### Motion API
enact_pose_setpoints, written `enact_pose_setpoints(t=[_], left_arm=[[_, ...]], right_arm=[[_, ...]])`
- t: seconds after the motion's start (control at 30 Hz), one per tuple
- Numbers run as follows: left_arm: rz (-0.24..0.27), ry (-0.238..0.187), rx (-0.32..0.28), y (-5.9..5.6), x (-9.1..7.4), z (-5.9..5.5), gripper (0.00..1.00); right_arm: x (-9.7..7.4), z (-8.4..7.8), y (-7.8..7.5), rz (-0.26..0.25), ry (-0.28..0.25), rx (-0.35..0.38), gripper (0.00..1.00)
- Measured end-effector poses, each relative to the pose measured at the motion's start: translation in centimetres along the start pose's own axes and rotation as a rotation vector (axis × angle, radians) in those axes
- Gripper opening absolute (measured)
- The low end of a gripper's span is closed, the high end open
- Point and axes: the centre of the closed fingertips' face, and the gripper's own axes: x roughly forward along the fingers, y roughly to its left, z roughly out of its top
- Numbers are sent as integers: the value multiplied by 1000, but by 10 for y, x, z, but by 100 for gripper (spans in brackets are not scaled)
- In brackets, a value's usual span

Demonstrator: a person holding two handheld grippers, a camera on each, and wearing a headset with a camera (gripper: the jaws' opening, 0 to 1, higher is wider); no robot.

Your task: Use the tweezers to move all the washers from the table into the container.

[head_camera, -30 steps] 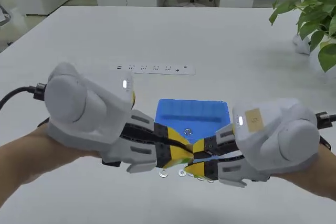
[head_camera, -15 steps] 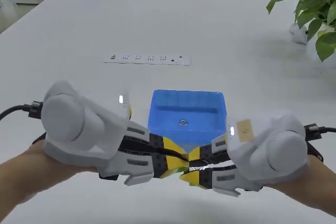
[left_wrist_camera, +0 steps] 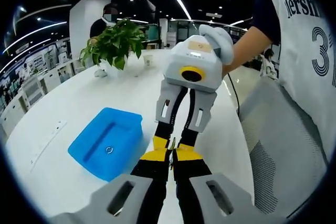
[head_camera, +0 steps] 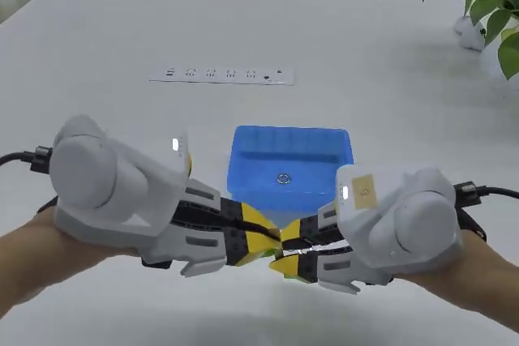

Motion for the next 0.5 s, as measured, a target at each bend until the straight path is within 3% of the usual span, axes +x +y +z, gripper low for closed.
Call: enact_pose_setpoints(t=[0.27, 0.5], left_arm=[[23, 4, 12, 15, 1, -2, 6], [21, 27, 16, 15, 6, -8, 6]], right_arm=[[5, -1, -14, -33, -6, 9, 11], [10, -7, -14, -23, 5, 13, 11]])
